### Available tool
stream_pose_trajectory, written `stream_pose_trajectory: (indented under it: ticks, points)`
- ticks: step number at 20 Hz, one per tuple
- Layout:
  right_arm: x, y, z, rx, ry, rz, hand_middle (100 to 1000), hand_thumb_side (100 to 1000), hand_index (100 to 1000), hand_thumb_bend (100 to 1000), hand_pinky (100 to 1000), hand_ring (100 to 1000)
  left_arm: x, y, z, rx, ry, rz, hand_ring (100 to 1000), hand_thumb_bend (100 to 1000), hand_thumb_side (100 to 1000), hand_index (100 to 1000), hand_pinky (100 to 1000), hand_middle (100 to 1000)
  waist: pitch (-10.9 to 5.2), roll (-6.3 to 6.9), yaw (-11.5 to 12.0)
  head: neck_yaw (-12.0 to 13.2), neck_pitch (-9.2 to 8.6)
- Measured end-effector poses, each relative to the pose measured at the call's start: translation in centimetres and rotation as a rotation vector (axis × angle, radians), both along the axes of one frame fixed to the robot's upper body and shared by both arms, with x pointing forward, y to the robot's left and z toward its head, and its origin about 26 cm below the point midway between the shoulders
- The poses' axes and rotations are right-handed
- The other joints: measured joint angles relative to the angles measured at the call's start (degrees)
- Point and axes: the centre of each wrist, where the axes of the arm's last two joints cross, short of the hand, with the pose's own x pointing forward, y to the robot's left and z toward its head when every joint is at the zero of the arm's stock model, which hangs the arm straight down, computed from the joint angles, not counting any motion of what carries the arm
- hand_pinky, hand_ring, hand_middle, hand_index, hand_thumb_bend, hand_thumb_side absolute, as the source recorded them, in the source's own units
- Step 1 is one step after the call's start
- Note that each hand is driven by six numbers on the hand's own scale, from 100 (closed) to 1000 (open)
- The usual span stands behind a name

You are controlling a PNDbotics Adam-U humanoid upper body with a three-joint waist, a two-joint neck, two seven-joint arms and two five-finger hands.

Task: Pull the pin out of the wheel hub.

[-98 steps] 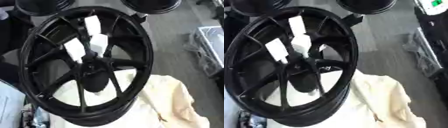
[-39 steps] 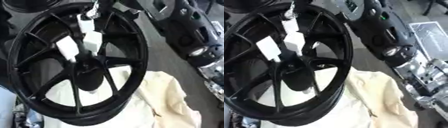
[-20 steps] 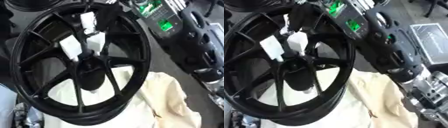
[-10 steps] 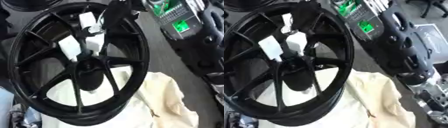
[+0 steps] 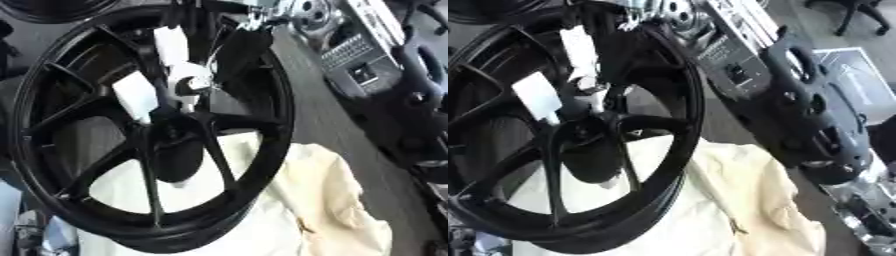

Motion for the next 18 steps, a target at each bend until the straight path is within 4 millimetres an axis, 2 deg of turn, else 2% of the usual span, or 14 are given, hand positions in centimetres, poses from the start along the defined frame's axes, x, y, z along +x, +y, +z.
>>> stream_pose_trajectory:
  ticks: [3,5,6,11,18]
  points:
    - [0.6,0.2,-0.8,-0.021,0.018,-0.018,621,395,790,565,731,621,0.0,0.0,0.0,0.000,0.000,0.000,783,391,785,816,784,791,0.00,0.00,0.13,-0.01,0.00]
    - [1.0,0.3,-1.3,-0.029,0.029,-0.027,619,379,780,544,745,681,0.0,0.0,0.0,0.000,0.000,0.000,782,389,786,813,785,790,0.00,0.01,0.29,0.00,0.00]
    - [1.3,0.3,-1.5,-0.031,0.032,-0.036,616,380,778,540,745,684,0.0,0.0,0.0,0.000,0.000,0.000,782,389,786,812,785,790,0.01,0.01,0.34,0.00,0.00]
    - [2.1,0.4,-2.3,-0.035,0.032,-0.075,604,389,770,516,739,679,0.0,0.1,-0.1,-0.001,0.002,0.001,779,387,787,806,785,786,0.02,0.01,0.50,0.16,0.00]
    - [2.3,0.6,-2.6,-0.020,0.020,-0.087,553,391,754,446,709,638,0.0,0.1,-0.1,-0.001,0.004,0.002,778,387,788,801,785,785,0.10,0.00,0.45,0.39,0.00]
